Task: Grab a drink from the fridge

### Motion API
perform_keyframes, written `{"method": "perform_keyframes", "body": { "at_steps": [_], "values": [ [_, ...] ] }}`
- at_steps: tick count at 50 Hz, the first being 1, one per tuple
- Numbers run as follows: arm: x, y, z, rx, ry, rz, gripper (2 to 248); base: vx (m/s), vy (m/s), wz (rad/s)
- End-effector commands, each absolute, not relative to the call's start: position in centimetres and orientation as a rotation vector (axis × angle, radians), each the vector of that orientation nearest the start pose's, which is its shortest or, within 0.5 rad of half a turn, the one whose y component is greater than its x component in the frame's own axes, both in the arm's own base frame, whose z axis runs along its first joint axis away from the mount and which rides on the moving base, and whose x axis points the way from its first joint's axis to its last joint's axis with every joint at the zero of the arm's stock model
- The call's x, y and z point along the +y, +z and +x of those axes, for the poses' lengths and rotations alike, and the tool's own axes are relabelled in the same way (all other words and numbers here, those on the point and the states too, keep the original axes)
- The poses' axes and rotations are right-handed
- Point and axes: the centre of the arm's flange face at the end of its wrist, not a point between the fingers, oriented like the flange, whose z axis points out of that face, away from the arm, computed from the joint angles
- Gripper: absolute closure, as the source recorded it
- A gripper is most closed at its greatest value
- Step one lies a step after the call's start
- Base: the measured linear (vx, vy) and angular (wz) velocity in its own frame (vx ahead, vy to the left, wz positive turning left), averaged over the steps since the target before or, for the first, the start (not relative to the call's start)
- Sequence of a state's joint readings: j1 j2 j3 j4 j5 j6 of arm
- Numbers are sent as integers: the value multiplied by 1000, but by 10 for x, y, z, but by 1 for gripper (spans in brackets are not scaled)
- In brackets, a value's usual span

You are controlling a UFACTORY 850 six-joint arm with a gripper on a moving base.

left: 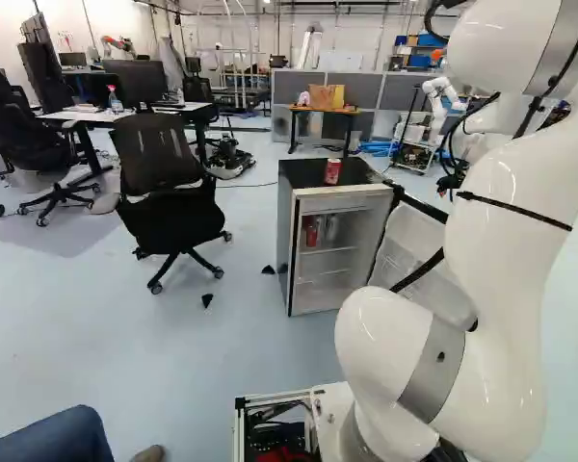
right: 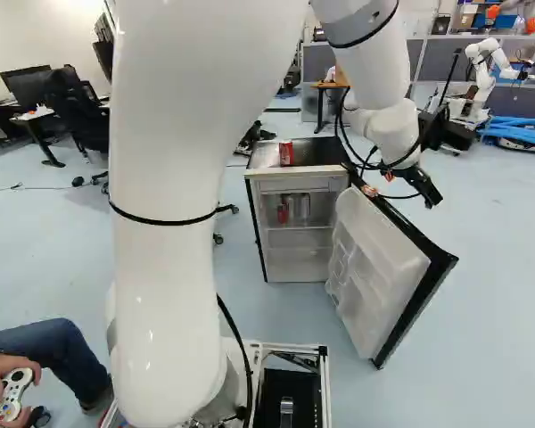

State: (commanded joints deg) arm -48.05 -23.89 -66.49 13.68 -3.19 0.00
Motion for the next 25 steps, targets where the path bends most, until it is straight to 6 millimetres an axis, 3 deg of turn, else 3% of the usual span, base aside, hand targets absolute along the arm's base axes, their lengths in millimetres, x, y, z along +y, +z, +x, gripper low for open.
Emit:
{"method": "perform_keyframes", "body": {
  "at_steps": [25],
  "values": [
    [-498, 418, 413, 1675, -1013, -2679, 3, 0, 0, 0]
  ]
}}
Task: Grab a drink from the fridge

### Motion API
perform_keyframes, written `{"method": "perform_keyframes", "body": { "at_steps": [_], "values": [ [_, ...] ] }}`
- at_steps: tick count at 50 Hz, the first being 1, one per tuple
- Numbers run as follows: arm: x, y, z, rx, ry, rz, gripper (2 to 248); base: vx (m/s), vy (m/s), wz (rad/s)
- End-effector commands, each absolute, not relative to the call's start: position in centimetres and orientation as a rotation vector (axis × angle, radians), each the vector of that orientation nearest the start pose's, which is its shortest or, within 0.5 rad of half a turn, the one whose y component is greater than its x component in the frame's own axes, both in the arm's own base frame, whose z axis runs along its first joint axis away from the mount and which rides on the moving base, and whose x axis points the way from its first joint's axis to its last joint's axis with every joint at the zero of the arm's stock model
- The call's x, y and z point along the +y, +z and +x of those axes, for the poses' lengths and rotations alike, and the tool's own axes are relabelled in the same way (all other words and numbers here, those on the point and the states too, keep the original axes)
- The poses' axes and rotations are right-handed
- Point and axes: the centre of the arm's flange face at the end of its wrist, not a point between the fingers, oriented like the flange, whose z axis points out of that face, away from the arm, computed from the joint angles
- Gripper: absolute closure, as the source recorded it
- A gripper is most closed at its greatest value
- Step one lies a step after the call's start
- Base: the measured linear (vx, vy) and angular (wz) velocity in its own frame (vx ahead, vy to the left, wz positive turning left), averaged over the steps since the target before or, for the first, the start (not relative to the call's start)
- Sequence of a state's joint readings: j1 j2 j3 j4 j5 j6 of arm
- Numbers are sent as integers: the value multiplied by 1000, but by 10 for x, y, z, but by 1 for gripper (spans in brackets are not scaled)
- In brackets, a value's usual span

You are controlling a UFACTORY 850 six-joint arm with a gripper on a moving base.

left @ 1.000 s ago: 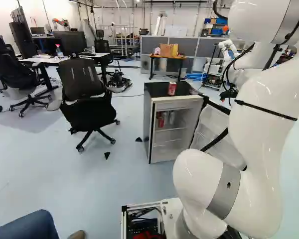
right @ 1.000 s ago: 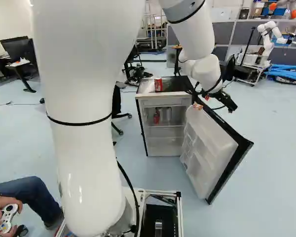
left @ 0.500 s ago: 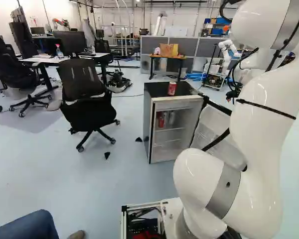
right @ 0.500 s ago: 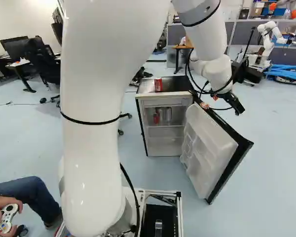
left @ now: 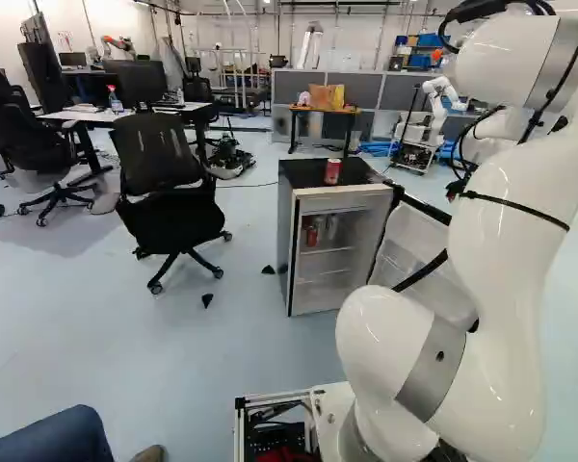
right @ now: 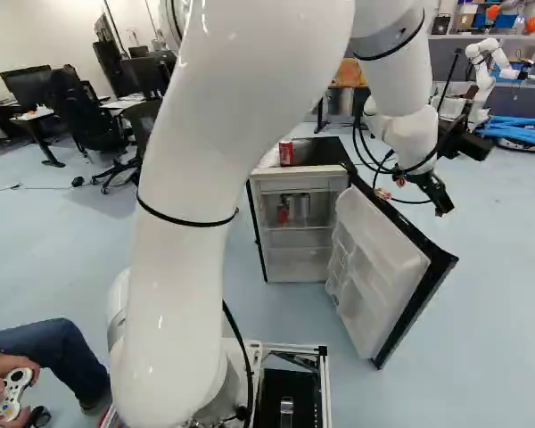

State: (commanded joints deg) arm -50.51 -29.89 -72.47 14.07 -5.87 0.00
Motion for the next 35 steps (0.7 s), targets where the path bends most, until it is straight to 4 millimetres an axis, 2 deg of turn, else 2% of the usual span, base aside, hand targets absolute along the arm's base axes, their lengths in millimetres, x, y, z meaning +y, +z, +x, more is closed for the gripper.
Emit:
{"method": "perform_keyframes", "body": {
  "at_steps": [18, 35],
  "values": [
    [-505, 393, 416, 1682, -945, -2681, 3, 0, 0, 0],
    [-504, 393, 416, 1680, -929, -2681, 3, 0, 0, 0]
  ]
}}
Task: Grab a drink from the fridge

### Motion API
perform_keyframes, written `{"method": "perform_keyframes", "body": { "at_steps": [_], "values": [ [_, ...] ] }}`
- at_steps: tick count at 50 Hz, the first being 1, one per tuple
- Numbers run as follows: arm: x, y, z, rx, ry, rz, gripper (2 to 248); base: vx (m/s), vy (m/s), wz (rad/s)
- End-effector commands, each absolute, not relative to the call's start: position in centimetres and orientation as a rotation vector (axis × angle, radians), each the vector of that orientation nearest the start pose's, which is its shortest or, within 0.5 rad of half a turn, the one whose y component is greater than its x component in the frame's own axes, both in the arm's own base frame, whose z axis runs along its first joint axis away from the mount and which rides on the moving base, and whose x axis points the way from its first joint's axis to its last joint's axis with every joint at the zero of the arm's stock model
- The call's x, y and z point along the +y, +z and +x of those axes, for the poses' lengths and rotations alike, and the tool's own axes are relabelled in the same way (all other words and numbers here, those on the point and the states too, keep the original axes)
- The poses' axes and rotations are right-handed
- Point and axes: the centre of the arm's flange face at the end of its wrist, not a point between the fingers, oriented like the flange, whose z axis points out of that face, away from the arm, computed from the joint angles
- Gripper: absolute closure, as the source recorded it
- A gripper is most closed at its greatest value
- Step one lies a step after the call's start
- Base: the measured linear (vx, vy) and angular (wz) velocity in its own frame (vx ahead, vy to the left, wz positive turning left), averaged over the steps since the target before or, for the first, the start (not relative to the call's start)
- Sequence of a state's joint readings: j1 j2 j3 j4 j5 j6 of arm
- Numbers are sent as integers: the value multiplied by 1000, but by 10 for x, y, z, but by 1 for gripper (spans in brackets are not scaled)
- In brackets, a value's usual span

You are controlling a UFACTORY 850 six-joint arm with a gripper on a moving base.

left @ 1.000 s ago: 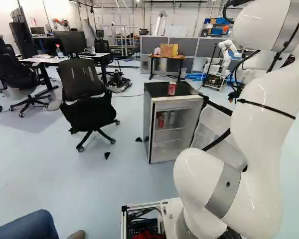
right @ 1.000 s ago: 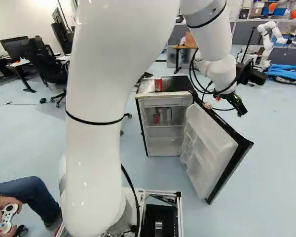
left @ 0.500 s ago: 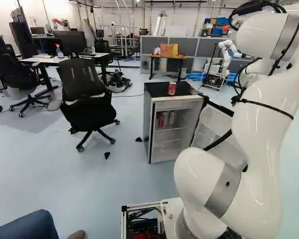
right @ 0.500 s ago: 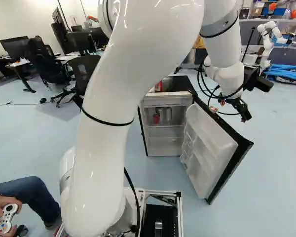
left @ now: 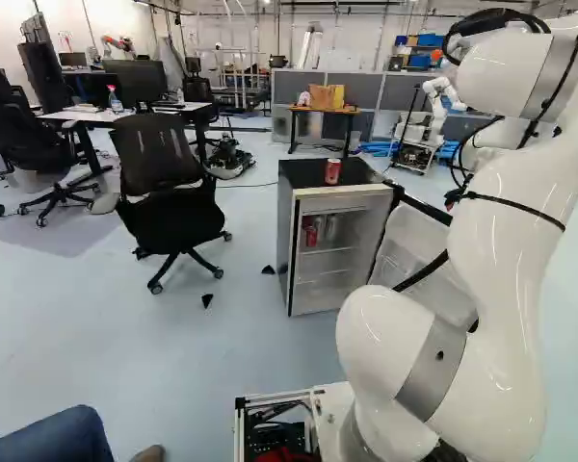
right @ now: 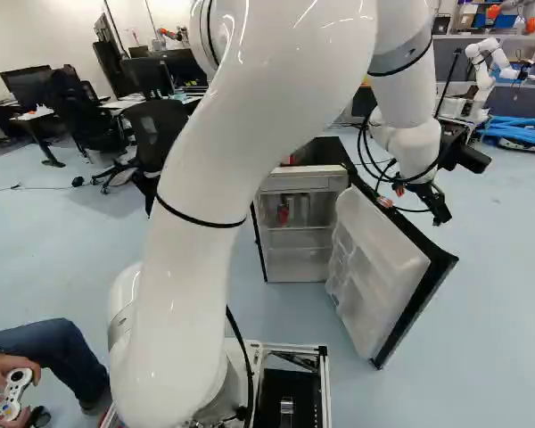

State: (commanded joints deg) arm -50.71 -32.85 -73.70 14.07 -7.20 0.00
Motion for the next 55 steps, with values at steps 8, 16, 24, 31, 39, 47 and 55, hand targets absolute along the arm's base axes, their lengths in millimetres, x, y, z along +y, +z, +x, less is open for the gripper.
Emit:
{"method": "perform_keyframes", "body": {
  "at_steps": [8, 16, 24, 31, 39, 47, 55],
  "values": [
    [-503, 393, 415, 1680, -920, -2681, 3, 0, 0, 0],
    [-501, 393, 413, 1680, -906, -2681, 3, 0, 0, 0],
    [-498, 392, 410, 1679, -886, -2681, 3, 0, 0, 0],
    [-494, 392, 407, 1678, -866, -2681, 3, 0, 0, 0],
    [-489, 392, 404, 1675, -842, -2681, 3, 0, 0, 0],
    [-483, 392, 401, 1672, -817, -2681, 3, 0, 0, 0],
    [-477, 392, 397, 1668, -791, -2681, 3, 0, 0, 0]
  ]
}}
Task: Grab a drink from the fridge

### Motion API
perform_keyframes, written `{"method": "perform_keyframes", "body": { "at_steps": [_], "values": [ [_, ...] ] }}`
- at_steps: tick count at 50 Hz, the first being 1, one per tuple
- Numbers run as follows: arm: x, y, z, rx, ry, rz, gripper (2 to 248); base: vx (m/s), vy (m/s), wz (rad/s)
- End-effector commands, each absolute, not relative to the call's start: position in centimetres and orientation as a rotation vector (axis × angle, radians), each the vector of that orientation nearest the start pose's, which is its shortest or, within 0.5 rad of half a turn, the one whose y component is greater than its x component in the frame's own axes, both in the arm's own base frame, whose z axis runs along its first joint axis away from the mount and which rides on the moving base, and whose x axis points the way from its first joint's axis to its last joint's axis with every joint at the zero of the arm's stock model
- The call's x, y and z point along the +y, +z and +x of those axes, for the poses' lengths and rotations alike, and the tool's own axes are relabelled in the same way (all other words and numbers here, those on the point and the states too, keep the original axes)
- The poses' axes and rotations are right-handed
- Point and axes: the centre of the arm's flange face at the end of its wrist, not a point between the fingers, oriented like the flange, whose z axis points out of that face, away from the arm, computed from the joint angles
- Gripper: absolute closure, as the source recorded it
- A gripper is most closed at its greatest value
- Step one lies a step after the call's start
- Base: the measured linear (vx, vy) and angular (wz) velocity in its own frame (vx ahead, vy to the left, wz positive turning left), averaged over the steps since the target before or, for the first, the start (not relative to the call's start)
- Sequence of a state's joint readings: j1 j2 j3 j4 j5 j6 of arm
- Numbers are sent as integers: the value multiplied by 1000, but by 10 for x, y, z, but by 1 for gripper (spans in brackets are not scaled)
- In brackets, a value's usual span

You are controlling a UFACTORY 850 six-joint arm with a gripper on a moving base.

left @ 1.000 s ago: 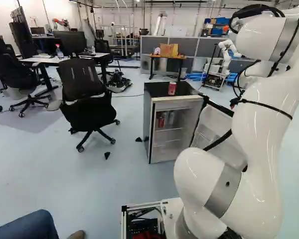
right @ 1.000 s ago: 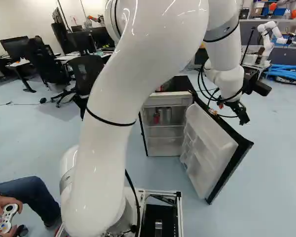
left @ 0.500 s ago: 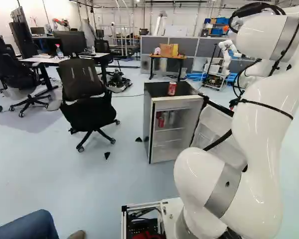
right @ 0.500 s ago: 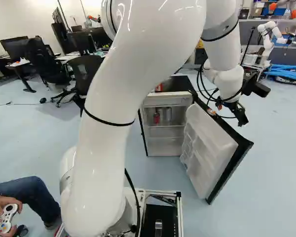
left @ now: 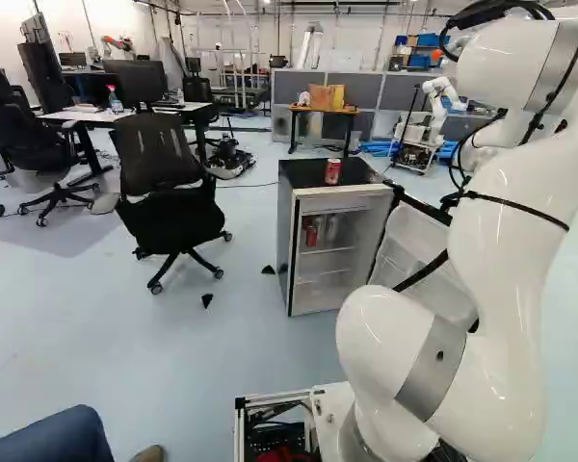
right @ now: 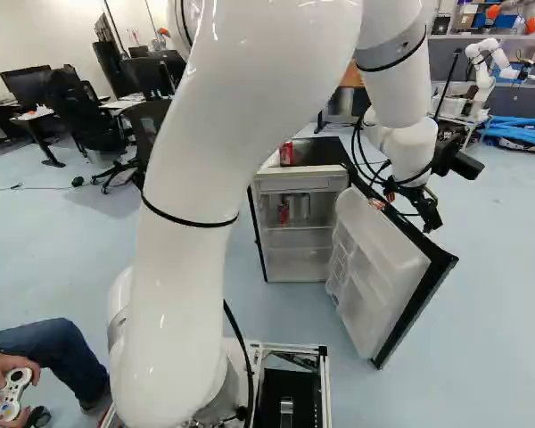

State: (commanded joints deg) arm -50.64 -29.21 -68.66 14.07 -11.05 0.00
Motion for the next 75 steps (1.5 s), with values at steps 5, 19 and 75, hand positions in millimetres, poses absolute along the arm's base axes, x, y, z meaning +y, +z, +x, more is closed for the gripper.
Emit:
{"method": "perform_keyframes", "body": {
  "at_steps": [5, 19, 75],
  "values": [
    [-473, 392, 394, 1666, -777, -2682, 3, 0, 0, 0],
    [-462, 393, 387, 1664, -759, -2683, 3, 0, 0, 0],
    [-407, 395, 358, 1631, -694, -2699, 3, 0, 0, 0]
  ]
}}
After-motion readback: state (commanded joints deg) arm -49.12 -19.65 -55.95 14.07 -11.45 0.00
